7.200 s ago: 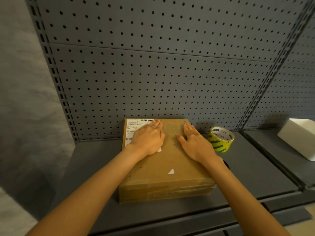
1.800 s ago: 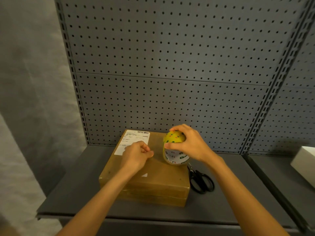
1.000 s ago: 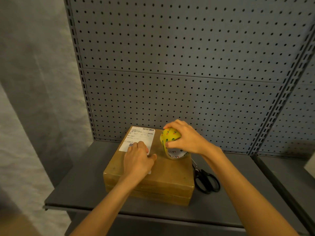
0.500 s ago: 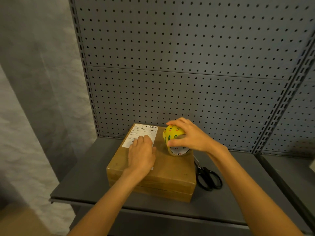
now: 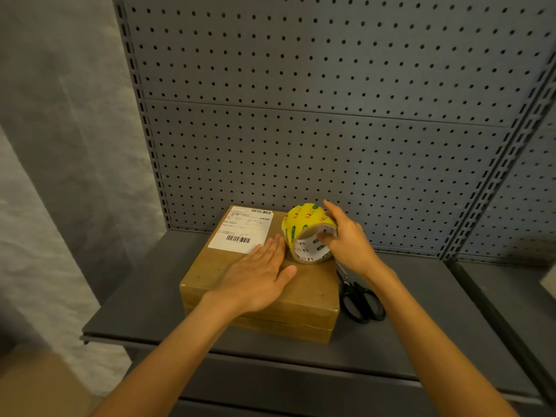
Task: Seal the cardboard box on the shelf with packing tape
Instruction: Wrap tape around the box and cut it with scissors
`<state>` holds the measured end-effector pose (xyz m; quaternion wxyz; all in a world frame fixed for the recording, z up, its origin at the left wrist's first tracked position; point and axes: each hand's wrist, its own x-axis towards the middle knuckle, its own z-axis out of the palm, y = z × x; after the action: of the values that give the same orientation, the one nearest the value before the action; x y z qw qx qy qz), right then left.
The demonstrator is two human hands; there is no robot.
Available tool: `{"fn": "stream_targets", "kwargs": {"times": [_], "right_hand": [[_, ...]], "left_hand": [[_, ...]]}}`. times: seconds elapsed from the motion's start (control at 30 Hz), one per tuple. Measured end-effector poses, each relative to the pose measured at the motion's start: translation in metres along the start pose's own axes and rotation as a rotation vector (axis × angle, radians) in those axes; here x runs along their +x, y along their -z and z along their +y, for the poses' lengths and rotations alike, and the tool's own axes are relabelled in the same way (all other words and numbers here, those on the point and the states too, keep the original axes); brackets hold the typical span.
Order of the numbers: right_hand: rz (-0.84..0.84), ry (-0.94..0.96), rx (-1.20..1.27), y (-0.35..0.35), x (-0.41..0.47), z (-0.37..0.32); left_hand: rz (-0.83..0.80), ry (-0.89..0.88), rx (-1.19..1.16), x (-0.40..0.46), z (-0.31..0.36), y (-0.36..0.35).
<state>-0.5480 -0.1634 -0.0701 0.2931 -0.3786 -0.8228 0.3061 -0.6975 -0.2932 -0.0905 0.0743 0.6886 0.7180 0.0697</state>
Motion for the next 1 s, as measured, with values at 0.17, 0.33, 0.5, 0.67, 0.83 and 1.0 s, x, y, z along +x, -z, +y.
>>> {"fn": "stream_targets", "kwargs": {"times": [0.17, 0.33, 0.5, 0.67, 0.83, 1.0], "right_hand": [[0.077, 0.037, -0.06, -0.004, 0.002, 0.0], [0.121, 0.051, -0.157, 0.006, 0.008, 0.004], [0.171, 0.086, -0.333, 0.026, 0.01, 0.009], [0.173, 0.111, -0.429, 0.027, 0.008, 0.007], [0.153, 0.126, -0.473, 0.028, 0.005, 0.006], [0.105, 0.16, -0.601, 0.027, 0.004, 0.002]], "left_hand": [[-0.047, 0.009, -0.002, 0.0, 0.0, 0.001], [-0.072, 0.012, 0.014, 0.001, -0.001, 0.0], [-0.078, 0.012, 0.012, 0.001, -0.002, 0.0], [-0.08, 0.019, 0.022, -0.001, -0.001, 0.0], [-0.069, 0.024, 0.043, 0.002, 0.0, -0.001], [-0.064, 0.03, 0.054, 0.001, 0.001, -0.002]]}}
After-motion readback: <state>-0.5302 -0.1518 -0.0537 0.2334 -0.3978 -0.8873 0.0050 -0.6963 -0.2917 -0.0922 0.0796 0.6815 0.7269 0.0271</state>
